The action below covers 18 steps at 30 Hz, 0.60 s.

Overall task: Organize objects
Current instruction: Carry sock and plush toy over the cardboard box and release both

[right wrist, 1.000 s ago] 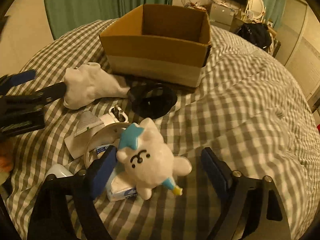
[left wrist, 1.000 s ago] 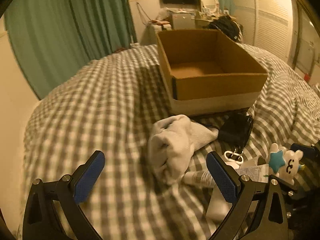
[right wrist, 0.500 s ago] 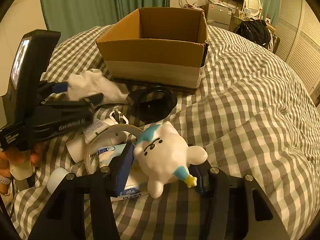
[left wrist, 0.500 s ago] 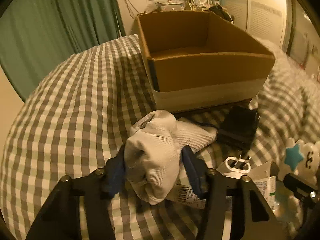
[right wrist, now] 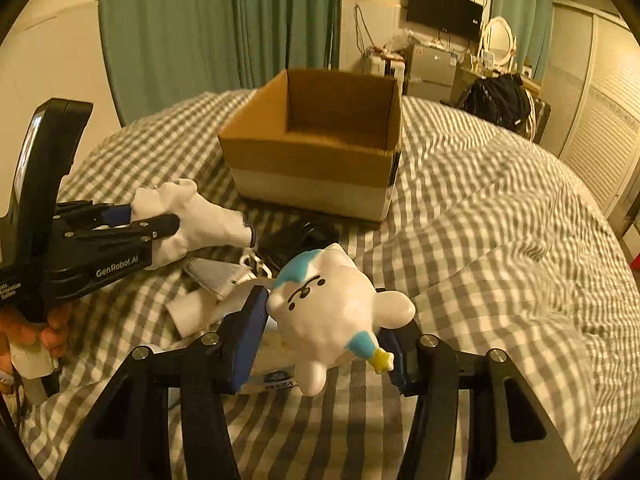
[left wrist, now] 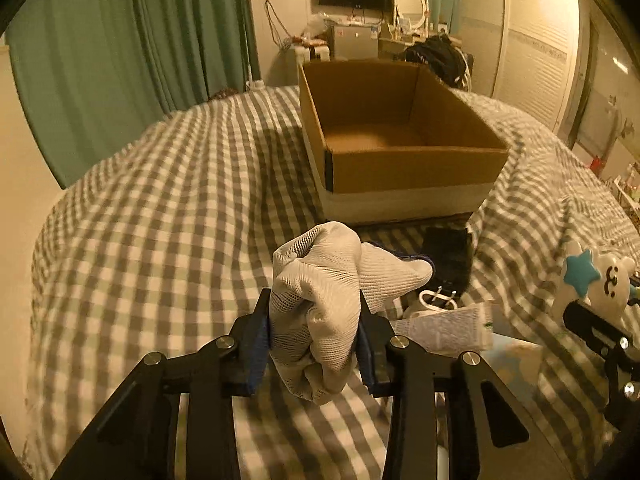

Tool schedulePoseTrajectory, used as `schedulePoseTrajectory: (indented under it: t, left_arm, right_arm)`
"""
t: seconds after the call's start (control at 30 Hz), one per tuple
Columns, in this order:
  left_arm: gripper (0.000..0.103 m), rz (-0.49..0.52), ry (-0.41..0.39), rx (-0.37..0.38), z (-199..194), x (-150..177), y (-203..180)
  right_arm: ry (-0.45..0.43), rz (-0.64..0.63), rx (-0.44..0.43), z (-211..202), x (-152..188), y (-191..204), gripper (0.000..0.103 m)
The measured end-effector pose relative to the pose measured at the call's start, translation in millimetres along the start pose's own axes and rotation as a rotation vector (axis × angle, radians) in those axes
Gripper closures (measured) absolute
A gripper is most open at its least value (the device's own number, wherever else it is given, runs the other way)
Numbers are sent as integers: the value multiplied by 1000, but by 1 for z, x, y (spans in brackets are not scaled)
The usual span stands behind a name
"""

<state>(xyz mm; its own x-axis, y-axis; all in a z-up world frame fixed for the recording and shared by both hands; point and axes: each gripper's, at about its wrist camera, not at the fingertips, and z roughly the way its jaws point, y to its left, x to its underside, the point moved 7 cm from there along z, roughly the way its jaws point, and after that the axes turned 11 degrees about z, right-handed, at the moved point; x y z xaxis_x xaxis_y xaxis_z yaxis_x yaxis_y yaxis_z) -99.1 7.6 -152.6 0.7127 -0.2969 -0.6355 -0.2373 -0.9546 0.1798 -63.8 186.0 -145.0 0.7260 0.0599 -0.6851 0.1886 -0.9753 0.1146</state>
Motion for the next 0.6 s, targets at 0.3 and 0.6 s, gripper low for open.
schedulePoseTrajectory:
  t: [0.3, 0.6]
  left_arm:
    - [66, 3, -114, -11, -64, -29, 10]
    - [66, 13, -223, -28, -101, -89, 28]
  right_arm:
    - [-98, -27, -29, -49, -28, 16, 51]
    - [-188, -60, -61, -73, -84, 30, 51]
